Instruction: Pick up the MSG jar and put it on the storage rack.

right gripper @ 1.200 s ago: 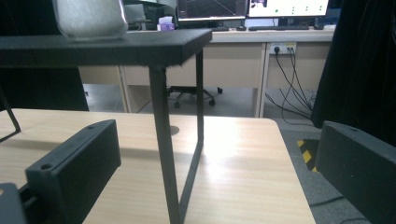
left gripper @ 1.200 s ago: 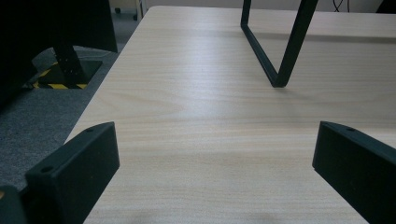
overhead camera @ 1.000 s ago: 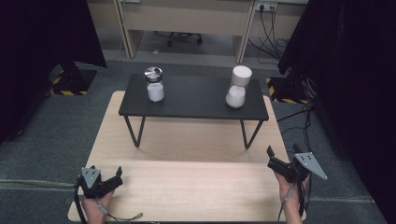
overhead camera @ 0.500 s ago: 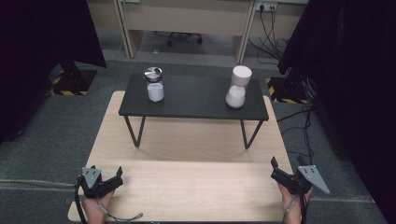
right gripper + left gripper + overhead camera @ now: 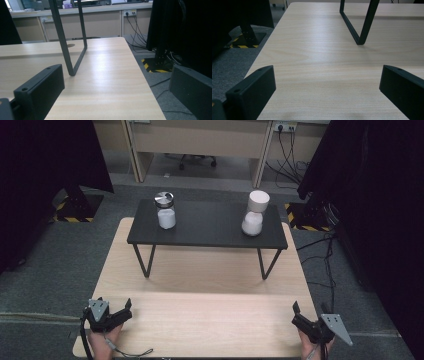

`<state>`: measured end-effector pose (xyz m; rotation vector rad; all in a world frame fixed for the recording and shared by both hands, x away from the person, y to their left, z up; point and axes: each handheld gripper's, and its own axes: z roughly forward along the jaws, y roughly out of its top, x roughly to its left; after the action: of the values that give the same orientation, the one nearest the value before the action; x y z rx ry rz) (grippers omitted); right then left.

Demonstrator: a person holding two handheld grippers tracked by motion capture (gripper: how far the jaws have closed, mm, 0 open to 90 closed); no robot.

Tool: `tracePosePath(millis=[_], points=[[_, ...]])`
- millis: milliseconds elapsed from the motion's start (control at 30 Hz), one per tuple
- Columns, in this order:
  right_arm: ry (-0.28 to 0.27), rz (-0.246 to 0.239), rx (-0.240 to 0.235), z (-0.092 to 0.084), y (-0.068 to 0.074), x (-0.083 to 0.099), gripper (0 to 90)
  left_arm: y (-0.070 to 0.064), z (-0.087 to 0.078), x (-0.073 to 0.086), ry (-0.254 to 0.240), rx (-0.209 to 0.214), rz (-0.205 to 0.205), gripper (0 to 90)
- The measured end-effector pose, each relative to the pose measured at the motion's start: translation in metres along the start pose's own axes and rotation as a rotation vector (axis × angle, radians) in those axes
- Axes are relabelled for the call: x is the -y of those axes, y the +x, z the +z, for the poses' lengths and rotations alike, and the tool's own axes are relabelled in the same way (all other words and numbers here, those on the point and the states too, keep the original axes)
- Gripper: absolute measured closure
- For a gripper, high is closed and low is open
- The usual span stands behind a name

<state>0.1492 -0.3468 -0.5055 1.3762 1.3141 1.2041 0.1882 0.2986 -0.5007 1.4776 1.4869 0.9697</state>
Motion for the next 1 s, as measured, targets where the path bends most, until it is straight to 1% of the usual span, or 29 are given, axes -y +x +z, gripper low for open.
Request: tracePosePath(millis=[133, 200, 267, 533, 567, 600, 700, 767, 867, 1000], points=[[-0.002, 0.002, 0.005, -0.005, 0.001, 0.007, 0.3, 0.000, 0.000, 0.000, 0.000, 0.000, 0.000, 0.0], [-0.002, 0.015, 0.009, -0.007, 0.002, 0.012, 0.3, 0.000, 0.000, 0.000, 0.000, 0.000, 0.001, 0.0], [-0.005, 0.023, 0.010, -0.007, 0.003, 0.015, 0.3, 0.000, 0.000, 0.000, -0.001, 0.000, 0.001, 0.0], [0.012, 0.039, 0.009, -0.004, 0.007, 0.025, 0.3, 0.000, 0.000, 0.000, 0.000, 0.000, 0.002, 0.0], [0.009, 0.016, 0.017, -0.004, 0.011, 0.026, 0.3, 0.000, 0.000, 0.000, -0.001, 0.000, -0.002, 0.0], [0.009, 0.016, 0.017, -0.004, 0.011, 0.026, 0.3, 0.000, 0.000, 0.000, -0.001, 0.000, -0.002, 0.0], [0.018, -0.014, 0.022, -0.005, 0.014, 0.027, 0.3, 0.000, 0.000, 0.001, -0.004, 0.001, -0.005, 0.0], [0.024, -0.025, 0.028, -0.005, 0.015, 0.027, 0.3, 0.001, -0.001, 0.001, -0.005, 0.002, -0.007, 0.0], [0.033, -0.002, 0.029, -0.004, 0.015, 0.027, 0.3, 0.001, -0.001, 0.001, -0.005, 0.004, -0.005, 0.0], [0.023, -0.011, 0.035, -0.007, 0.017, 0.030, 0.3, 0.001, 0.000, 0.001, -0.003, 0.005, -0.002, 0.0]])
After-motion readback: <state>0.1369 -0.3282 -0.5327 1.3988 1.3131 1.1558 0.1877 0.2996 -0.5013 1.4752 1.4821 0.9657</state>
